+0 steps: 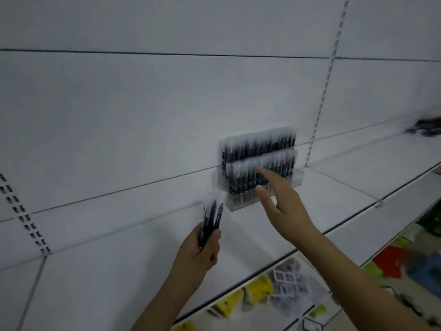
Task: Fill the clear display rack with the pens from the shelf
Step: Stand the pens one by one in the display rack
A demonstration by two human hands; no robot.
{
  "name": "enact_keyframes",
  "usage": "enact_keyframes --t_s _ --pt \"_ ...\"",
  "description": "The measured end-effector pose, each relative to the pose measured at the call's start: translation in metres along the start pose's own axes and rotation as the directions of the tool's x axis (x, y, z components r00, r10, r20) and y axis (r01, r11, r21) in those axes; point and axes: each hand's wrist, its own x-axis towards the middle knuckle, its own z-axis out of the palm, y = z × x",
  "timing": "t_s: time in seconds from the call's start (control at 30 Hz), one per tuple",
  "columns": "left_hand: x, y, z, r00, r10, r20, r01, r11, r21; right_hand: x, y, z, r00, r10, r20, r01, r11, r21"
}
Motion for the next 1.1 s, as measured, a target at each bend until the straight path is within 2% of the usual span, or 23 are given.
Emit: enact_keyframes --t_s 0.23,0.43,0.63,0.77,0.87,0.93,1.03,1.1 --pt "0.091 -0.012 0.149 0.995 -0.088 0.047 0.086 0.996 0.030 0.040 0.125 -0.090 0.999 -0.033 -0.021 0.031 0.998 -0.053" --pt "0.148 -0.018 0.218 0.986 -0.150 0.069 0.149 0.989 0.013 0.060 0.207 -0.115 0.999 0.025 0.021 -0.024 0.998 -0.052" --pt "0.201 -0.028 0.248 0.970 -0.199 0.141 0.200 0.980 0.008 0.076 0.263 -0.103 0.992 0.073 0.101 -0.066 0.996 -0.067" --pt "0.235 -0.030 0.255 0.973 -0.138 0.186 0.131 0.990 0.049 0.085 0.302 -0.091 0.971 0.109 0.215 -0.066 0.978 -0.198" --pt "0.246 -0.036 0.257 0.974 -0.134 0.184 0.133 0.991 0.019 0.088 0.329 -0.081 0.951 0.148 0.272 -0.061 0.951 -0.303" --pt "0.248 -0.040 0.258 0.973 -0.123 0.197 0.124 0.992 0.010 0.087 0.339 -0.074 0.943 0.127 0.307 -0.009 0.933 -0.360" --pt "0.249 -0.042 0.256 0.968 -0.127 0.214 0.139 0.989 -0.042 0.086 0.340 -0.071 0.949 0.078 0.305 0.037 0.935 -0.353" --pt "0.251 -0.042 0.256 0.965 -0.163 0.206 0.177 0.983 -0.053 0.086 0.333 -0.076 0.954 0.091 0.286 -0.009 0.961 -0.277"
